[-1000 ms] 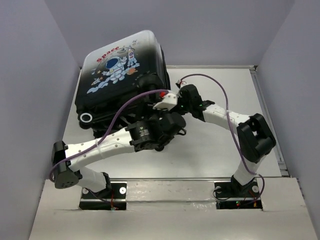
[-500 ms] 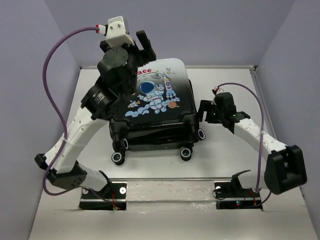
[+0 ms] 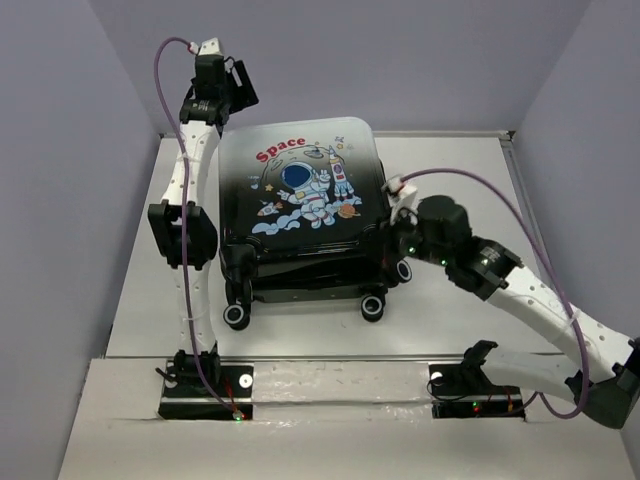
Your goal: Pack the luggage
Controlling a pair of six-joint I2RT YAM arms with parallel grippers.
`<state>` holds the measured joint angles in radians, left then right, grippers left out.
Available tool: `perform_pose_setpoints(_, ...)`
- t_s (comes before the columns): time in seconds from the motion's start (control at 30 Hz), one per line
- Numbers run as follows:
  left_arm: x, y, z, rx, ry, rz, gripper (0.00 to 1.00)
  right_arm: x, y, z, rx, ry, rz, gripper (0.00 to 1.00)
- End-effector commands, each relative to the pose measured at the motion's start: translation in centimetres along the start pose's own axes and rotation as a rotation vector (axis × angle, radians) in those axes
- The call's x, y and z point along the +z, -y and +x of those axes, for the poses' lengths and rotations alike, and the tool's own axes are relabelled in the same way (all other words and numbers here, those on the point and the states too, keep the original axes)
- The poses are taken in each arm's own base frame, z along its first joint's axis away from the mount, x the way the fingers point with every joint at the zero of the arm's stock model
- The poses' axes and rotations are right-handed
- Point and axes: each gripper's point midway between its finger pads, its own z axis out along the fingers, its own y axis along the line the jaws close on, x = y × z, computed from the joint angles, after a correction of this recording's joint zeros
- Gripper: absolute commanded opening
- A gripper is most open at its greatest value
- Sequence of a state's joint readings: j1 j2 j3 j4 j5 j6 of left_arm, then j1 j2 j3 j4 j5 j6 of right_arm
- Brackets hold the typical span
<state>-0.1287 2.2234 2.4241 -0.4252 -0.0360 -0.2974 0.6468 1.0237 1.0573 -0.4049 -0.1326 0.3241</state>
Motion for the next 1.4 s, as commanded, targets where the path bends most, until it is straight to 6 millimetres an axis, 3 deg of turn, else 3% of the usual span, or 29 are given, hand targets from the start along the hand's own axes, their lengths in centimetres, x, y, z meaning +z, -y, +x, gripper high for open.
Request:
perform_pose_setpoints(0.0,0.4,0.7,-2.8,-0.043,0.035,0.196,0.88,-0.4,-6.3,10.0,-0.095,-0.32,-0.186,0.07)
perform_pose_setpoints(0.1,3.2,0.4,-0.6,-0.035,0.004,0.258,0.89,0.6,-6.1,14.0,-0.092,-0.432,-0.137,0.07)
perform_pose_setpoints(0.2,5.1,2.0,2.3,-0.017,-0.044,0.37,0.89,1.7,-4.4,15.6,-0.062,-0.433,-0.04,0.07)
perform_pose_setpoints(0.4,6.6,3.0,10.1,0.033,-0.21,0.441,0.87,3.5,-0.2,13.8,-0.06,-0.297,0.198,0.07)
perform_pose_setpoints(0.47,6.0,3.5,12.0,0.052,-0.249,0.463,0.87,4.6,2.2,13.2,-0.032,-0.275,0.269,0.07)
perform_pose_setpoints(0.5,4.8,4.0,10.9,0.072,-0.23,0.468,0.87,4.9,3.1,13.2,-0.017,-0.274,0.282,0.07)
perform_pose_setpoints(0.53,4.9,3.0,13.3,0.08,-0.266,0.434,0.86,5.5,3.7,12.6,0.006,-0.248,0.275,0.07)
perform_pose_setpoints(0.57,4.3,2.8,13.6,0.088,-0.264,0.424,0.86,5.9,4.4,12.0,0.025,-0.223,0.277,0.07)
perform_pose_setpoints(0.67,1.3,1.4,14.0,0.064,-0.244,0.354,0.86,6.8,7.4,8.4,0.099,-0.119,0.287,0.07)
perform_pose_setpoints(0.7,-0.5,0.6,14.6,0.043,-0.253,0.317,0.85,7.2,8.4,7.6,0.119,-0.112,0.275,0.07)
perform_pose_setpoints(0.73,-1.0,-0.8,14.6,0.032,-0.242,0.238,0.85,7.9,8.1,5.1,0.119,-0.053,0.245,0.07)
perform_pose_setpoints(0.77,-1.9,-1.7,15.1,0.015,-0.246,0.192,0.84,8.9,7.9,4.7,0.115,-0.064,0.204,0.07)
perform_pose_setpoints(0.8,-3.8,-1.7,13.6,-0.003,-0.209,0.166,0.83,9.6,7.8,3.6,0.112,-0.049,0.178,0.07)
perform_pose_setpoints(0.83,-4.8,-3.8,16.7,-0.04,-0.264,0.086,0.83,10.4,7.9,2.4,0.109,-0.035,0.157,0.07)
perform_pose_setpoints(0.87,-6.9,-3.8,15.7,-0.064,-0.235,0.076,0.83,11.1,6.1,-1.1,0.08,0.017,0.084,0.07)
perform_pose_setpoints(0.9,-8.2,-5.2,18.7,-0.084,-0.29,0.037,0.81,12.9,6.6,-1.3,0.079,-0.002,0.075,0.07)
perform_pose_setpoints(0.93,-9.3,-5.6,19.3,-0.115,-0.294,0.014,0.8,13.7,6.4,-2.6,0.077,0.007,0.053,0.07)
perform_pose_setpoints(0.97,-11.2,-5.4,18.4,-0.123,-0.262,0.022,0.79,14.6,5.3,-3.6,0.069,0.002,-0.01,0.07)
perform_pose_setpoints(1.0,-12.6,-6.3,20.7,-0.123,-0.301,-0.003,0.79,14.9,3.9,-7.8,0.052,0.068,-0.063,0.07)
perform_pose_setpoints(1.03,-13.6,-6.9,21.0,-0.129,-0.296,-0.03,0.79,17.0,4.0,-6.9,0.068,0.008,-0.088,0.07)
perform_pose_setpoints(1.07,-14.7,-6.9,21.3,-0.132,-0.296,-0.027,0.79,17.8,3.4,-7.7,0.07,-0.003,-0.121,0.07)
perform_pose_setpoints(1.1,-16.8,-6.7,21.6,-0.139,-0.287,-0.004,0.79,19.2,2.2,-10.1,0.063,0.011,-0.178,0.08)
perform_pose_setpoints(1.13,-17.9,-6.6,21.6,-0.145,-0.282,0.008,0.79,18.2,0.9,-12.2,0.051,0.034,-0.213,0.1)
perform_pose_setpoints(1.17,-19.8,-6.1,20.3,-0.148,-0.234,0.039,0.79,19.8,1.5,-10.6,0.08,-0.043,-0.207,0.31)
perform_pose_setpoints(1.2,-21.1,-6.6,21.4,-0.145,-0.252,0.033,0.8,19.6,0.9,-13.0,0.065,-0.004,-0.206,0.45)
perform_pose_setpoints(1.23,-22.0,-6.7,21.1,-0.141,-0.233,0.032,0.81,19.7,1.4,-13.0,0.069,-0.018,-0.172,0.56)
perform_pose_setpoints(1.27,-23.0,-6.9,20.3,-0.129,-0.203,0.031,0.82,19.4,2.1,-12.2,0.079,-0.053,-0.127,0.63)
perform_pose_setpoints(1.3,-24.5,-6.8,18.6,-0.108,-0.147,0.039,0.84,18.7,3.6,-12.8,0.067,-0.027,-0.047,0.72)
perform_pose_setpoints(1.37,-25.4,-7.6,15.9,-0.074,-0.07,-0.018,0.87,17.1,4.4,-12.8,0.052,-0.009,0.017,0.76)
